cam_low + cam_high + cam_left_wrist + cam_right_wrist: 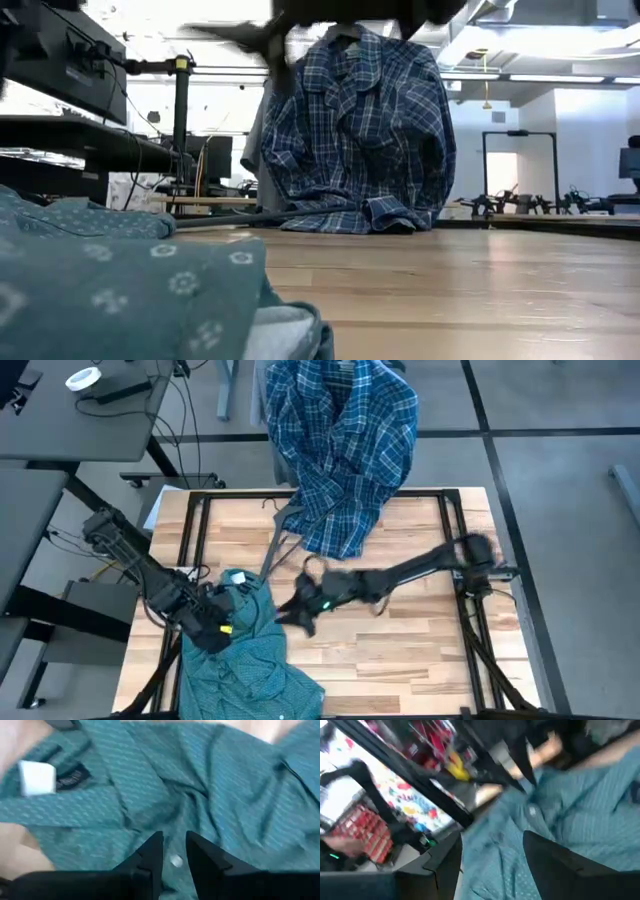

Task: Hang clothes
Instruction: Put the green polo shirt on the gray hanger

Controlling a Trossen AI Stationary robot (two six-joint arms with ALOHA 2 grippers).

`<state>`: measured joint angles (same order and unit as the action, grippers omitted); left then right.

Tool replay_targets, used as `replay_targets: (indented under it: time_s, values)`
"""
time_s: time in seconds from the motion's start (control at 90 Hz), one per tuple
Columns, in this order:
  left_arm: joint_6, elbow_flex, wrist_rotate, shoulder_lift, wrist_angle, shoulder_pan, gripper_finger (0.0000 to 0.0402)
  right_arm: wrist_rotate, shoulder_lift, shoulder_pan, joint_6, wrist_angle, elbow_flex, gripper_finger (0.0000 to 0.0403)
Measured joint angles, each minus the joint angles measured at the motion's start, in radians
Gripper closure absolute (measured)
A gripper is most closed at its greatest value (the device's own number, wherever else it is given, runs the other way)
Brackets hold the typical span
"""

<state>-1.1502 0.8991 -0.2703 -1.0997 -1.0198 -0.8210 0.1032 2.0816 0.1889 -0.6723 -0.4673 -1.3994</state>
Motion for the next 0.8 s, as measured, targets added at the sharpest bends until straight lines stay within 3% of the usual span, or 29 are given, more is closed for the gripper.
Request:
replay_targets:
  time_s: [0.133,0.411,0.644,0.8]
  values:
    - [-0.054,0.005,0.004,0.021,0.030,-0.075,0.0334,-0.003,0.191,0.030,0.133,0.096,-0.208,0.0207]
    - [-0.192,0.005,0.004,0.031,0.031,-0.170,0.0334,-0.034,0.426,0.038,0.286,0.629,-0.591,0.0224]
    - [-0.242,0.005,0.004,0.031,0.033,-0.199,0.0334,-0.030,0.384,0.055,0.364,1.172,-0.660,0.0251]
    - [-0.250,0.005,0.000,0.031,0.037,-0.200,0.0334,-0.109,0.340,0.096,0.434,1.562,-0.657,0.0268]
